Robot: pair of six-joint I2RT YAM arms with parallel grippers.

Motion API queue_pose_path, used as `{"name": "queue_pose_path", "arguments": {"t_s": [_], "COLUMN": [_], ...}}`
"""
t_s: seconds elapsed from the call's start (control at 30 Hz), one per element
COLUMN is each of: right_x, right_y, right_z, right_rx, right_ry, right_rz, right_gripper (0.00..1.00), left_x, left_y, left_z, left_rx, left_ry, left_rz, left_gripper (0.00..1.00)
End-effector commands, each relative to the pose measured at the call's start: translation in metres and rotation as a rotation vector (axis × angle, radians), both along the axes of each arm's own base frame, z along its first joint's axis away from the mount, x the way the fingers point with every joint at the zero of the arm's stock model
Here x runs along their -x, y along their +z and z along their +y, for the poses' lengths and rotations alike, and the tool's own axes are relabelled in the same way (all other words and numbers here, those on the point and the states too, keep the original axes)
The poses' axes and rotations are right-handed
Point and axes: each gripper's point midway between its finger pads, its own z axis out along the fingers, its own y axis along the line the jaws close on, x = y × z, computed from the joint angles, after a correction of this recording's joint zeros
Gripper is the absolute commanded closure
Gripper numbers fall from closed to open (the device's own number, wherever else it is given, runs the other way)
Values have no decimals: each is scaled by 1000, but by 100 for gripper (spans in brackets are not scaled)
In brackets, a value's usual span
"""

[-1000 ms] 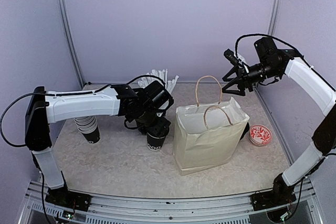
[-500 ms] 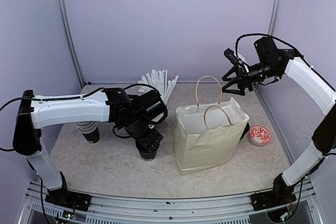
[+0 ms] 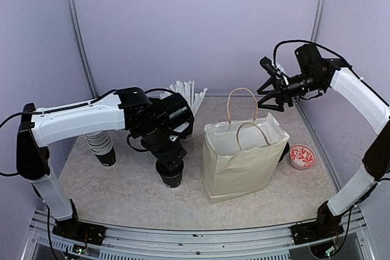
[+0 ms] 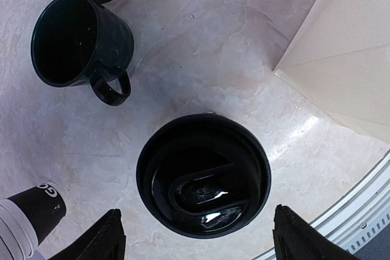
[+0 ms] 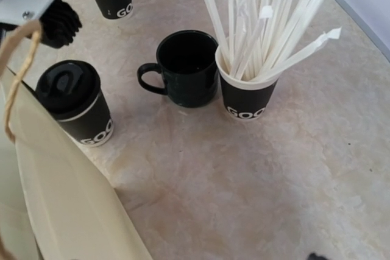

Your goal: Pack the takeout coffee

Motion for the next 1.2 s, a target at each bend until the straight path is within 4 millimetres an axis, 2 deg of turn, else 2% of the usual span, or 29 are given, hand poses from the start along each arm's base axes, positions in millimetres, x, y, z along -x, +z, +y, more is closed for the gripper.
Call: {"name": "queue_pose_path", "arguments": {"t_s": [0.0,0.37,0.53,0.67,0.77,0.93,1.17], "right_x": [10,16,16,16,16,16,16], "right_y": [10,7,6,5,5,4,6], "right_z": [2,-1,-1,-1,-1,-1,-1], "right_rx": [-22,-15,-14,-14,-14,-13,-13], "right_ry": [23,17,18,18,19,18,17], "right_rz": [-37,-43,-43,-40,-41,-38,-42], "right_gripper": [22,22,22,22,22,22,22], "left_x": [-1,-10,-6,-7,-10,-10,-6], "left_y": [-10,-32,-37,-43,-40,-21,-35], "left_z": [-2,-3,-1,5,4,-6,2], "left_rx": [-25,-56,-60,-88,-88,-46,-72], "left_ry": [6,27,30,44,50,41,46], "left_rz": [47,91,117,118,99,76,115], "left_gripper": [19,24,30,26,23,23,23]}}
